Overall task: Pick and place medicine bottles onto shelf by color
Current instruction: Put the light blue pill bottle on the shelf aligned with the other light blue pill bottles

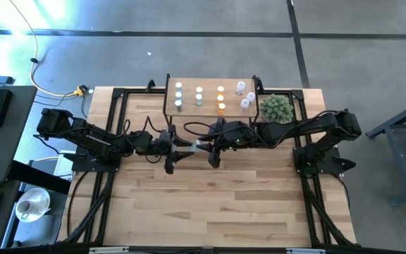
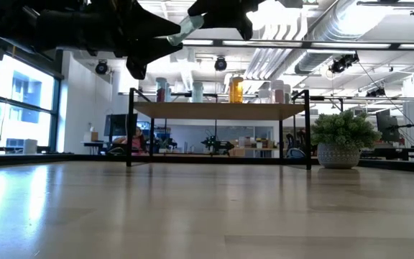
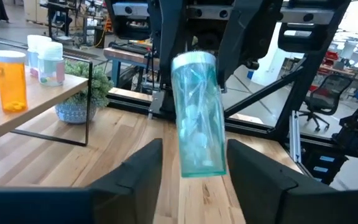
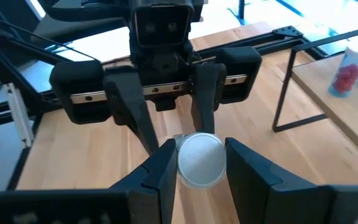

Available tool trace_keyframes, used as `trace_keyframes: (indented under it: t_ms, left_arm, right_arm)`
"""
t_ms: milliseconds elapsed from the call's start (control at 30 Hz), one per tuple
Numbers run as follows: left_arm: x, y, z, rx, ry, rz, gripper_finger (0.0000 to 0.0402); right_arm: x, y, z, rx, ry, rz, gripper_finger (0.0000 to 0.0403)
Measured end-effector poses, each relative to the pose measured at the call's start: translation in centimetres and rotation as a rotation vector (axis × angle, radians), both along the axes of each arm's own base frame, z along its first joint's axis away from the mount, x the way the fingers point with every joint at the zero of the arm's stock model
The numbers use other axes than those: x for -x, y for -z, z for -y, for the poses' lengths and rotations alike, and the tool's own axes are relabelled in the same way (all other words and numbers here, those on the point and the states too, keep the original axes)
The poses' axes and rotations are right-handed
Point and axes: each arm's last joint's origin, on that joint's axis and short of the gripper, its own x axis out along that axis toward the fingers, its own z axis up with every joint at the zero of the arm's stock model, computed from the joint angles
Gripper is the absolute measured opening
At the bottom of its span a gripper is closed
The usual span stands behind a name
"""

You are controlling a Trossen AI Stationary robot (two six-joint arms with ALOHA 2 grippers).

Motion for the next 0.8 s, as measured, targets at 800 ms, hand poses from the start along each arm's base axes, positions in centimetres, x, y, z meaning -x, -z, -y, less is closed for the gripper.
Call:
trace_keyframes:
  t_ms: [800]
  left_arm:
    - [4.4,-2.1,-0.7,-0.022,-0.100,-0.193,0.0202]
  right_arm:
    - [0.8,-7.4,7.2,0.134,0.274,-0.034,0.0106]
